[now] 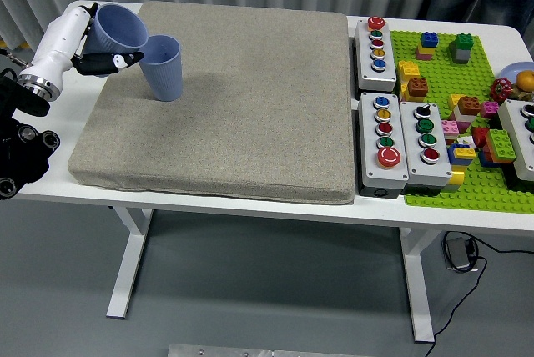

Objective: Pick cup pour cup place

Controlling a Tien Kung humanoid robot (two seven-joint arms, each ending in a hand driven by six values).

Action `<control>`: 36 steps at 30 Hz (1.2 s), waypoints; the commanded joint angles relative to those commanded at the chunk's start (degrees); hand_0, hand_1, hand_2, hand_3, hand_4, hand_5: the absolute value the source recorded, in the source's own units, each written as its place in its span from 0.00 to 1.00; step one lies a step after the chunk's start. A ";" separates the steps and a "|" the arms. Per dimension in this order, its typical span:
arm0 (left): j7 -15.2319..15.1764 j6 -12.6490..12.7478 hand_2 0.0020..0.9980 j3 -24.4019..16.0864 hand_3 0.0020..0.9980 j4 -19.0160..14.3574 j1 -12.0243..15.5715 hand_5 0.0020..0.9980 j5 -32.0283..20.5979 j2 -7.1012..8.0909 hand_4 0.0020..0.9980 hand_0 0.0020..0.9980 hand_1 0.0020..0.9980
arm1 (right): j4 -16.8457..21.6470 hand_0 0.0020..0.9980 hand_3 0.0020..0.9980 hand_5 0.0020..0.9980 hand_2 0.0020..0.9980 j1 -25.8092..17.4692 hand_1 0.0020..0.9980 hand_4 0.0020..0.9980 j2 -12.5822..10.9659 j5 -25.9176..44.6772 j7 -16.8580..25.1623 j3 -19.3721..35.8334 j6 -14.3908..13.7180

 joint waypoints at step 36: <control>1.79 -3.15 0.61 5.34 0.65 6.70 -8.97 0.25 10.67 1.34 0.81 0.45 0.52 | -0.05 0.69 0.58 0.17 0.58 0.66 0.64 0.00 -0.44 0.99 0.04 -0.50 -0.08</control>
